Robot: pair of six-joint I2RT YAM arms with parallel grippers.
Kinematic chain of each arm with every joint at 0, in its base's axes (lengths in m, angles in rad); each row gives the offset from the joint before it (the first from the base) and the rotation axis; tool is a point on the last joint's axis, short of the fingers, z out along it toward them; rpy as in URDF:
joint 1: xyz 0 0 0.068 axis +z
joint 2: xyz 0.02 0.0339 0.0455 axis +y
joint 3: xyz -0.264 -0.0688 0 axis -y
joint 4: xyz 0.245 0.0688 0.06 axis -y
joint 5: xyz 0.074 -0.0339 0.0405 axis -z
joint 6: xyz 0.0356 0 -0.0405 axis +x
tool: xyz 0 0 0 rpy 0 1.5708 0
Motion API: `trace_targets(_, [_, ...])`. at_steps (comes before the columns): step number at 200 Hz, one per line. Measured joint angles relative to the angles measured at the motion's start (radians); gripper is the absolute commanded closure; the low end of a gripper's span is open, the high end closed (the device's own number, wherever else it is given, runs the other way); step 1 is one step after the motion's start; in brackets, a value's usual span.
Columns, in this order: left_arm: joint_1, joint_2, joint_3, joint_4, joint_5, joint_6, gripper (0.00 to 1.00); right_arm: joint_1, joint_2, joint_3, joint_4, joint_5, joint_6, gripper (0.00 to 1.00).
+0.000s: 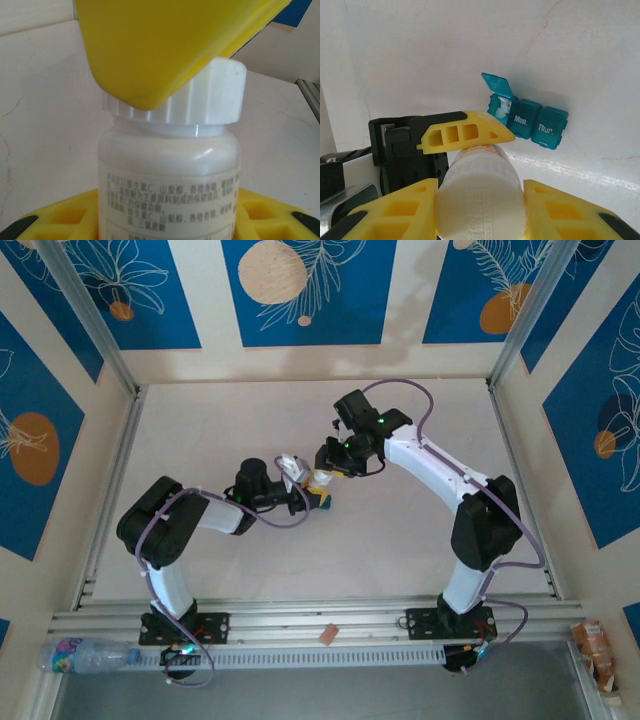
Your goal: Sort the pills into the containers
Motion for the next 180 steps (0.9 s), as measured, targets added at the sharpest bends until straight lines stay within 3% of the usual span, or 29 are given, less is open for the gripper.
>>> trace_targets(50, [0.000, 0.000, 0.000, 0.002, 0.004, 0.014, 1.00, 0.000, -0.030, -0.039, 0.037, 0.000, 0.076, 0.62])
trace_targets(118, [-0.004, -0.008, 0.000, 0.017, 0.007, 0.017, 1.00, 0.008, -0.034, -0.012, -0.003, 0.021, 0.069, 0.52])
trace_targets(180, [-0.011, -0.041, 0.027, 0.124, 0.006, 0.016, 1.00, 0.032, -0.034, 0.050, -0.090, 0.023, -0.001, 0.21])
